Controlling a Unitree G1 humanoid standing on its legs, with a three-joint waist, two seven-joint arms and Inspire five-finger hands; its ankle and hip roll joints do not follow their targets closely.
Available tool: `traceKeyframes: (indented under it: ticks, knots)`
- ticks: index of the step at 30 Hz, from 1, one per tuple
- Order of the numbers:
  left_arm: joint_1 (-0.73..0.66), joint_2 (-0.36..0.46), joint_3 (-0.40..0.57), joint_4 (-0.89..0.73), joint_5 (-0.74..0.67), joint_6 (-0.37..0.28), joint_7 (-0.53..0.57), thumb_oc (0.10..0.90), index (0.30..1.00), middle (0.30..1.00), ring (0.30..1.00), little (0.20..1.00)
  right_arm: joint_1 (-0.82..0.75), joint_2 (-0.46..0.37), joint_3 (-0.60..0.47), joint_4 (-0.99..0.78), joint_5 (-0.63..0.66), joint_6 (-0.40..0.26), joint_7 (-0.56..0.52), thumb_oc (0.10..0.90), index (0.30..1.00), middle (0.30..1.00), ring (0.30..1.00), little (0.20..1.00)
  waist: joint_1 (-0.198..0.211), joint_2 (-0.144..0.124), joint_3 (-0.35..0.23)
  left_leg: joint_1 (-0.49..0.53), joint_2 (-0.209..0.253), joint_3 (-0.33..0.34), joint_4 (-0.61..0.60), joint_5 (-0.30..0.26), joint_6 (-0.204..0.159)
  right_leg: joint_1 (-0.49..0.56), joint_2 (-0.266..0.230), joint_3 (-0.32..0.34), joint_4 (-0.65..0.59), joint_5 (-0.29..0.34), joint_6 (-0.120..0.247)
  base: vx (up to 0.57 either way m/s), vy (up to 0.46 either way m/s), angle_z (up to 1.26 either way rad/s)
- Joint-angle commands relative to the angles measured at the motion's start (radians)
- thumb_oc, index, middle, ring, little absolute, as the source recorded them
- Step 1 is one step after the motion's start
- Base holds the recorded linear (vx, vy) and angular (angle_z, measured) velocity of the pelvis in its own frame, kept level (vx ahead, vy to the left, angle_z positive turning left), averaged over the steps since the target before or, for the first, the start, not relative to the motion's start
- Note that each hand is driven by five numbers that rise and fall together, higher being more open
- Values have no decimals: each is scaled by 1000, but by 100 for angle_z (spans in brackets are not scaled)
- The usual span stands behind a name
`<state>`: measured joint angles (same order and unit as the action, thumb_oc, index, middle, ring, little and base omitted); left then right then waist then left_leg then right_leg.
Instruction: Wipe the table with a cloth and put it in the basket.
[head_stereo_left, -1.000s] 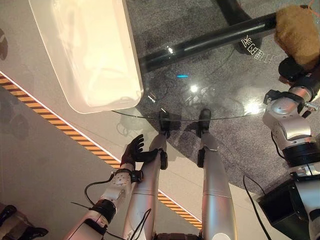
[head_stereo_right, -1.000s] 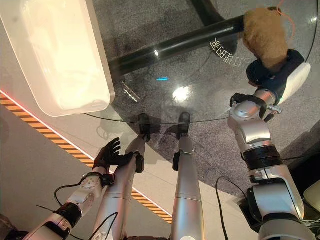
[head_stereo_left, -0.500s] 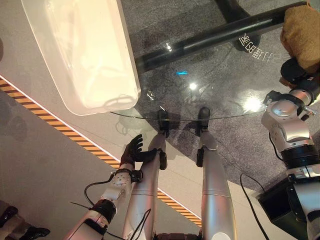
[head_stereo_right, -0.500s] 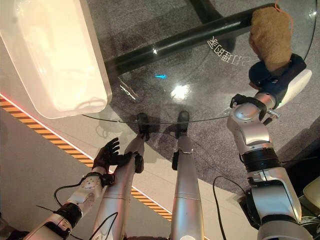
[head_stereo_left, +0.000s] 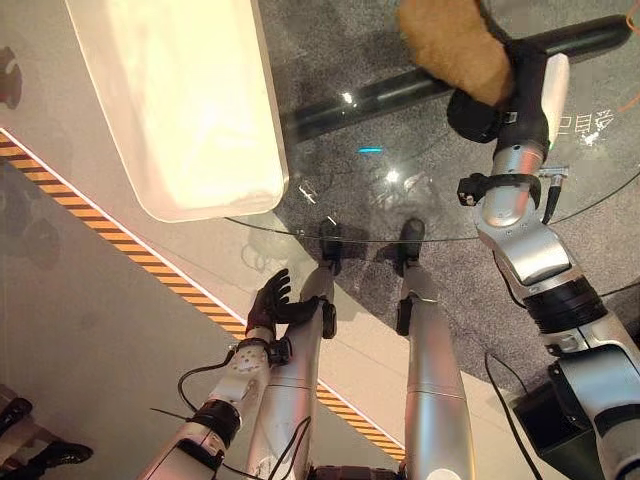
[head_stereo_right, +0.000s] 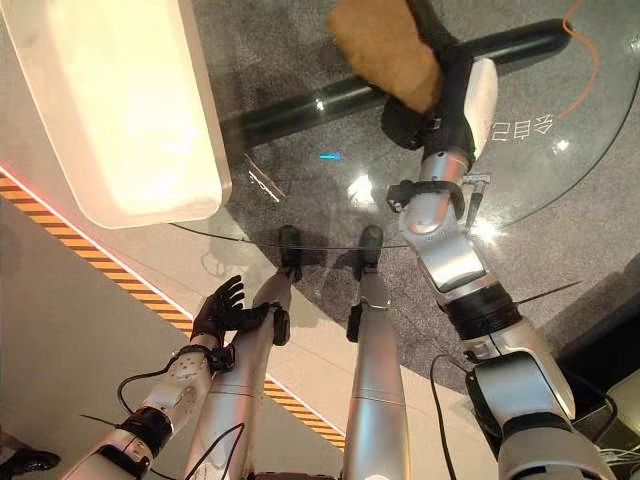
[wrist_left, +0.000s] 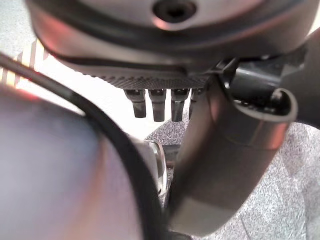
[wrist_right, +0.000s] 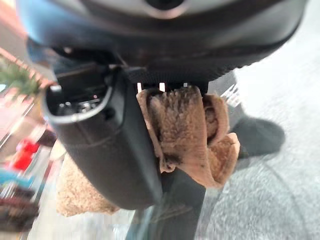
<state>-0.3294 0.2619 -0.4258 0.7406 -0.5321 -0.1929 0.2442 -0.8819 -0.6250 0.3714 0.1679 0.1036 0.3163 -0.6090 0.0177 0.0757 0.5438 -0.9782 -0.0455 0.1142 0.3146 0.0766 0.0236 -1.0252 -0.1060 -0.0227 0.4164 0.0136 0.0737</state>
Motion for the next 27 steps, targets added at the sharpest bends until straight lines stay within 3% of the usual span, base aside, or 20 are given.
traceKeyframes:
  ticks: [1,13,20,27]
  knots:
    - [146,-4,-1,34,29,-29,-25,800,900,900,900,900,12,-8,88,-135,-45,1,148,100,300,300,300,200,10,27,-24,1,-48,-30,58,-97,-14,-2,51,-45,-42,14,13,0,0,0]
    - [135,24,3,48,13,-44,-48,800,900,900,900,900,22,-26,199,-102,-44,11,335,100,300,300,300,200,15,15,-24,-2,-46,-31,55,-92,-18,0,46,-54,-48,20,18,0,0,2]
    - [131,48,0,31,6,-34,-40,800,900,900,900,900,25,-82,289,-166,3,-48,610,100,300,300,300,200,17,4,-24,-4,-46,-36,60,-93,-23,1,41,-65,-47,19,22,0,0,0]
    - [119,72,-8,36,-15,-31,-45,800,900,900,900,900,18,-126,339,-176,54,-117,684,100,300,300,300,200,16,-4,-24,-8,-47,-43,67,-92,-24,0,39,-72,-46,20,24,2,-15,5]
